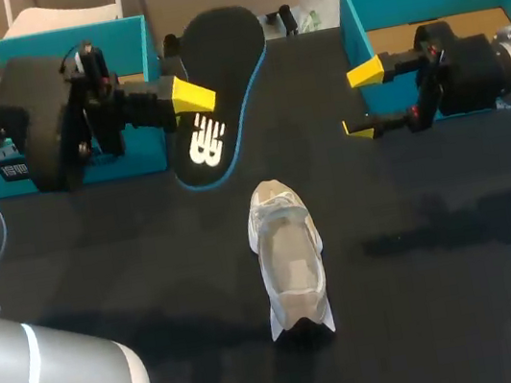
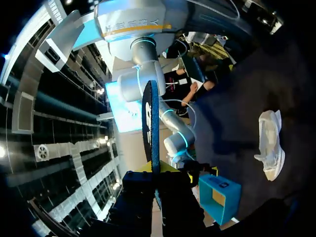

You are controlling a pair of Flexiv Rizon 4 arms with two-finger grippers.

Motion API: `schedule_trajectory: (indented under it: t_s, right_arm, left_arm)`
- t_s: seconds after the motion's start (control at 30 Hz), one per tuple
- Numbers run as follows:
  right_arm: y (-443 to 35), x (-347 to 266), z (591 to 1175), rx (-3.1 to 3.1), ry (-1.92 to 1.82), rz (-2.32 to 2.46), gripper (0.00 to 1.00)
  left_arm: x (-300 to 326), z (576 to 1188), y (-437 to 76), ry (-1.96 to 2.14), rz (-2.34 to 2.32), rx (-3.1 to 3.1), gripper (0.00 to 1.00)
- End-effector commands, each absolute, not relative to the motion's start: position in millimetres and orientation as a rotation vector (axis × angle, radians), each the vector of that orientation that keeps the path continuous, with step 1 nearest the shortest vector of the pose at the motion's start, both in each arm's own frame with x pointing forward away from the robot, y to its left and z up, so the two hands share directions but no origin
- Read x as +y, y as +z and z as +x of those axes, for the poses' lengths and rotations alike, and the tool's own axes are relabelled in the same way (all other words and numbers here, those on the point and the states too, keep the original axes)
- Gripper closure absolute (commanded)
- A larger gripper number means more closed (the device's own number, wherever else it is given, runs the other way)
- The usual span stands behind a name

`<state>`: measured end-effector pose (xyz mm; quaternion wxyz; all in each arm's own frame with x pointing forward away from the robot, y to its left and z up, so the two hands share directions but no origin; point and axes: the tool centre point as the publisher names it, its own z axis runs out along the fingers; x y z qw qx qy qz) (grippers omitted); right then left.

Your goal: Take the shoe out of the shoebox, open the shoe tongue, remove and reinsert the insole, then place the shoe into the shoebox

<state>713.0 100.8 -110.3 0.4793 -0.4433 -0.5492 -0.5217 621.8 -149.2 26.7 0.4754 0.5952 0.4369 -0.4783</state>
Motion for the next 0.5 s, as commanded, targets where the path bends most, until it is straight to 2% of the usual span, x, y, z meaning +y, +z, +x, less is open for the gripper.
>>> schedule_trajectory:
  t_s: [0.03, 0.5]
  right_arm:
    - [-110, 102, 713, -1.340, -1.273, -1.084, 0.00]
    - [-110, 102, 713, -1.340, -1.273, -1.084, 0.00]
  left_arm:
    - [-152, 620, 7, -1.023, 1.439, 0.959, 1.00]
    - [-157, 664, -65, -0.970, 1.453, 1.069, 1.00]
